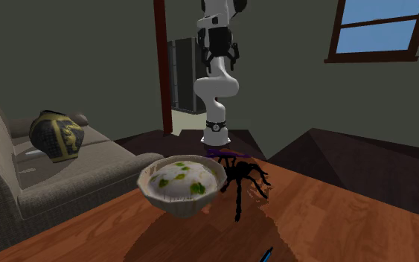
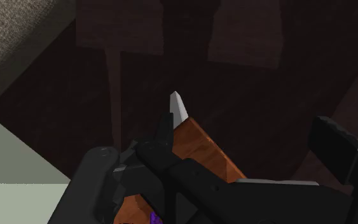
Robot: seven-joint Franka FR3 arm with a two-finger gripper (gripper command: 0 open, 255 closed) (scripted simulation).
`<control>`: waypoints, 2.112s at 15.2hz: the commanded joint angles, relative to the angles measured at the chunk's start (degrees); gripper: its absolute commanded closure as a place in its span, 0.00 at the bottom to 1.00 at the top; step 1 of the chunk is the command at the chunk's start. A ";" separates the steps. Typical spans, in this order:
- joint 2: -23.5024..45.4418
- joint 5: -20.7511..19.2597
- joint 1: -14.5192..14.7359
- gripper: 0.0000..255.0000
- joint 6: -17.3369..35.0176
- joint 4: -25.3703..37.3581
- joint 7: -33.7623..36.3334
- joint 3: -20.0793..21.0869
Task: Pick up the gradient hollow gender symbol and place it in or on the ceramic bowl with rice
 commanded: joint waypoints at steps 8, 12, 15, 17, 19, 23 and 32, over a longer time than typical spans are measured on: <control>3.15 2.18 -1.25 0.00 20.68 -9.90 4.42 2.09; 7.74 3.42 -1.80 0.00 33.18 -13.44 6.71 3.30; 12.49 4.29 -2.14 0.00 42.72 -14.95 8.36 4.14; 16.21 4.84 -2.37 0.00 49.04 -15.37 9.44 4.67; 20.30 5.33 -2.62 0.00 55.27 -15.33 10.50 5.16; 29.26 6.05 -3.22 0.00 67.10 -13.85 12.70 6.01; 42.17 6.78 -3.55 0.00 80.34 -10.37 14.35 6.65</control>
